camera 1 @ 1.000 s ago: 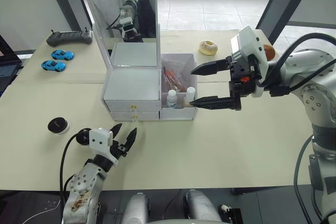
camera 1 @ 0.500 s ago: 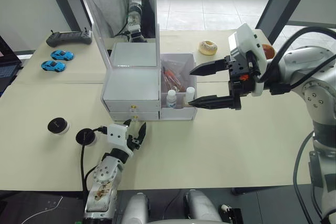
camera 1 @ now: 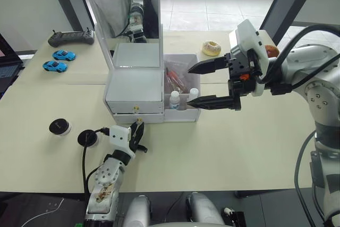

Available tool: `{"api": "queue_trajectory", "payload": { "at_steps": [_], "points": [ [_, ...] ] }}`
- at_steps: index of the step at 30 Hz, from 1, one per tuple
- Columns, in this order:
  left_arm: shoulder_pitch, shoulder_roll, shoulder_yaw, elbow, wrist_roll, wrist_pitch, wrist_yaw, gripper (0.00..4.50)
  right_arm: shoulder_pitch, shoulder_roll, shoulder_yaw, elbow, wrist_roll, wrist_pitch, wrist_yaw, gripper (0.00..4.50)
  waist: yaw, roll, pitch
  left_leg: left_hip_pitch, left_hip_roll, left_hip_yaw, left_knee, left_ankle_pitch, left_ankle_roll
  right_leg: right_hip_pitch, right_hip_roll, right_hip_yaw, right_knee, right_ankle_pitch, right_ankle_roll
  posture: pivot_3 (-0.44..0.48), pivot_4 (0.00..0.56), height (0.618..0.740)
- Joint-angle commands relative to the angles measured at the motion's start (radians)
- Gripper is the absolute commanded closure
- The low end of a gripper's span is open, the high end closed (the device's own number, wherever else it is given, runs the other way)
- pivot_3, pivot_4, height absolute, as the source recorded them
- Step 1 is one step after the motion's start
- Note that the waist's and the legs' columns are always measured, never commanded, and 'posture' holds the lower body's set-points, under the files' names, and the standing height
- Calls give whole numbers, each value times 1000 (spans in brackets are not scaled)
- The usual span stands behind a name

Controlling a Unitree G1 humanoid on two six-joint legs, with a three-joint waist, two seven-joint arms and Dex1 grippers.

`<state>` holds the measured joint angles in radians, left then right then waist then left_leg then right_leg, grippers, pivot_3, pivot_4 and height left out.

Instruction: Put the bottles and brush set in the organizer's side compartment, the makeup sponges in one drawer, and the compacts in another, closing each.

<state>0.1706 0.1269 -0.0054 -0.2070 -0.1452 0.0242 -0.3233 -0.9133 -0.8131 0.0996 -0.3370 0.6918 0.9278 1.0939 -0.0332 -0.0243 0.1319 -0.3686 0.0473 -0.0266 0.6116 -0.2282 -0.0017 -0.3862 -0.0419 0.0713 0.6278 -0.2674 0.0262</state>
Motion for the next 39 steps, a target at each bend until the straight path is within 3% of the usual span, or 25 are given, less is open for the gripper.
{"api": "queue_trajectory", "payload": {
  "at_steps": [1, 12, 21, 31, 32, 39],
  "points": [
    [48, 17, -2, -93, -35, -22, -29, 3963, 3, 5, -18, -21, 10, -3, -9, 0, -4, 0, 0, 0, 0, 0, 0, 0, 0, 0, 0, 0, 0, 0, 0, 0, 150, 740],
    [286, 86, 37, -333, -138, 91, -51, 3963, 30, 13, -18, -38, 17, -2, -10, 0, -17, 2, 1, 0, 1, 1, -2, 0, 0, -1, 0, 0, -1, 0, 0, 0, 150, 740],
    [440, 146, 73, -296, -233, 68, -177, 3964, 50, 30, -17, -43, 18, -5, -20, 0, -30, 2, 1, 1, 1, 1, -3, -1, 1, -1, 0, 1, -3, -1, 0, 0, 150, 740],
    [433, 170, 64, -223, -282, 64, -280, 3991, 50, 36, -23, -45, 23, -1, -31, 0, -13, 2, 1, 1, 1, 2, -2, -1, 1, -1, 0, 1, -3, -3, 2, 0, 150, 740],
    [434, 173, 64, -222, -296, 74, -291, 3265, 50, 36, -23, -46, 23, -1, -31, 0, -13, 2, 1, 1, 1, 2, -2, -1, 1, -1, 0, 1, -3, -3, 2, 0, 150, 740],
    [495, 263, 133, -275, -410, 71, -424, 1152, 56, 32, -21, -38, 15, -13, -21, 0, -13, 2, 1, 1, 1, 2, -2, -1, 1, -2, 0, 1, -3, -3, 1, 0, 150, 740]
  ]
}}
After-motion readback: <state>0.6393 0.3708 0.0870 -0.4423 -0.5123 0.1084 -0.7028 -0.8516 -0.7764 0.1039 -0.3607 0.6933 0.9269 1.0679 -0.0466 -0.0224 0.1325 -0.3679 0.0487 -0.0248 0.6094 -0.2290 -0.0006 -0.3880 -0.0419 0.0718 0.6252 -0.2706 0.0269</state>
